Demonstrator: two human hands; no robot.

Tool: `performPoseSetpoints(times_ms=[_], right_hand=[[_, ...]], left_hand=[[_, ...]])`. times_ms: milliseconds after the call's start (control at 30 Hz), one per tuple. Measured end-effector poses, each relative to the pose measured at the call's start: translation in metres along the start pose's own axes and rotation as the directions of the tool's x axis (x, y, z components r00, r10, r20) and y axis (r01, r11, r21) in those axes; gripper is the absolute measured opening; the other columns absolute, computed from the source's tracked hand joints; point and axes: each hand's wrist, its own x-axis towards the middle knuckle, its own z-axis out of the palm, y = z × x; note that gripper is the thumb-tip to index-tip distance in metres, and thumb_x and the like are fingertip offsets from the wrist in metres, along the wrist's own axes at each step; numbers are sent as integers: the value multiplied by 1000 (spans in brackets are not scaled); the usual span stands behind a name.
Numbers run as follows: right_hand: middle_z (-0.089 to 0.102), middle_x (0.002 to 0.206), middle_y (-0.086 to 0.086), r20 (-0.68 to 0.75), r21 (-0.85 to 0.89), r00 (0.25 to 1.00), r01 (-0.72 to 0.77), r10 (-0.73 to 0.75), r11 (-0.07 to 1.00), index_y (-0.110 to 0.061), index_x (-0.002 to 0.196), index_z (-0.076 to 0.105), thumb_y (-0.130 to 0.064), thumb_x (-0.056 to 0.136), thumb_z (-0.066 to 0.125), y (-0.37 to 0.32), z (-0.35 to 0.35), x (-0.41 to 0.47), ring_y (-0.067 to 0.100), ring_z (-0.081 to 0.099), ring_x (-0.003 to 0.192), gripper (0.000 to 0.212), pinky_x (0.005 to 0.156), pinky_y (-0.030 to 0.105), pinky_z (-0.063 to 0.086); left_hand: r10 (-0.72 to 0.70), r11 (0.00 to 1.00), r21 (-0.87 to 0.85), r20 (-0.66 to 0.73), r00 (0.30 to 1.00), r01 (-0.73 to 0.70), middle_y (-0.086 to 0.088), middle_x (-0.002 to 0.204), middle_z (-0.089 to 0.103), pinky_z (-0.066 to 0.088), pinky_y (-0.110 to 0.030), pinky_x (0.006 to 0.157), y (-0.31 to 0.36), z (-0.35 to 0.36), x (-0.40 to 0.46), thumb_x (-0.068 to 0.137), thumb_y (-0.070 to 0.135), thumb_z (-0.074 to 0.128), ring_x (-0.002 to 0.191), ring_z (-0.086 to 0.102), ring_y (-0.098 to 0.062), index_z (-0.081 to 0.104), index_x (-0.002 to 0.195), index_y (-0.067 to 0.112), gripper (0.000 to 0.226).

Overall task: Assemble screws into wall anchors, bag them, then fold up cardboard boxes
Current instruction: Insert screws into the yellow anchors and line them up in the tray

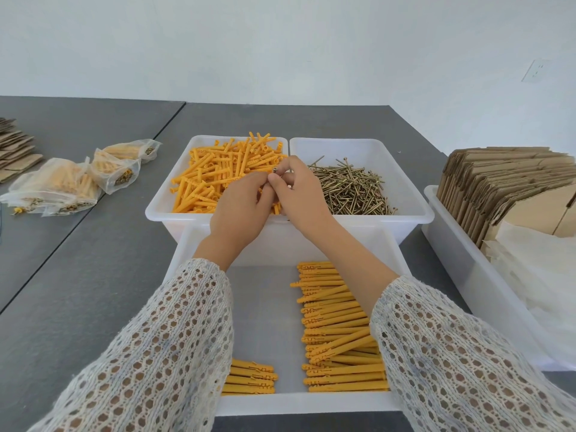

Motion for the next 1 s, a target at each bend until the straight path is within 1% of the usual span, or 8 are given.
performPoseSetpoints(times_ms=[267, 433, 533, 600, 733, 833, 933, 1000], right_hand=[[59, 68, 15, -30, -49, 999, 32, -33, 998, -3, 93, 53, -2, 90, 63, 3, 3, 1, 33, 61, 64, 10, 66, 51, 54], [57, 76, 1, -67, -114, 993, 94, -102, 989, -6, 90, 54, -8, 90, 63, 0, 2, 2, 13, 52, 65, 10, 64, 30, 45], [59, 88, 13, -76, 48, 997, 16, -13, 999, -7, 93, 49, -7, 95, 57, -7, -5, 4, 19, 59, 57, 7, 52, 27, 47], [58, 78, 14, -56, 202, 996, -60, 73, 978, -8, 95, 45, -7, 99, 52, -14, -10, 5, 18, 57, 45, 7, 44, 27, 46], [60, 75, 19, 159, 305, 967, -237, 196, 922, -6, 98, 45, -10, 102, 49, -25, -20, 6, 21, 56, 48, 7, 50, 32, 49], [61, 83, 20, 538, 193, 817, -360, 209, 913, -6, 97, 47, -13, 102, 51, -31, -28, 1, 18, 58, 51, 9, 51, 26, 50], [64, 87, 19, 839, -125, 474, -308, 266, 943, -6, 99, 51, -12, 100, 54, -40, -29, -11, 16, 62, 54, 8, 56, 25, 54], [66, 76, 13, 882, -322, 306, -163, 358, 933, -6, 97, 52, -10, 98, 58, -45, -14, -25, 15, 63, 53, 7, 55, 25, 55]], left_hand=[[-4, 997, -80, -3, 1000, 4, 11, 58, 43, 24, -21, 50, -4, 0, 2, 86, 11, 38, 53, 40, -5, 46, 65, 23, 26], [-28, 992, -127, -55, 998, 21, 8, 57, 48, 29, -21, 50, -5, 1, 3, 85, 9, 37, 54, 42, -8, 56, 68, 21, 28], [-106, 983, -164, -129, 986, 85, 4, 68, 61, 41, -22, 56, -4, 1, 3, 90, 2, 41, 61, 53, -7, 70, 84, 15, 32], [-183, 968, -201, -166, 969, 149, 3, 73, 64, 44, -19, 61, -2, -1, 5, 92, 0, 41, 66, 56, -3, 72, 89, 12, 33], [-298, 921, -319, -212, 931, 222, 2, 75, 65, 48, -19, 64, 1, -5, 7, 91, -1, 39, 70, 59, -6, 72, 90, 7, 34], [-377, 872, -413, -222, 899, 263, -4, 75, 64, 52, -29, 62, 1, -8, 11, 91, -3, 38, 70, 62, -16, 71, 88, 4, 34], [-446, 814, -501, -212, 870, 295, -4, 72, 63, 48, -23, 56, -2, -11, 14, 90, -4, 37, 63, 56, -11, 71, 85, 4, 35], [-482, 781, -542, -204, 852, 312, -3, 71, 62, 46, -20, 54, -4, -11, 15, 91, -3, 37, 61, 54, -9, 71, 85, 5, 35]])
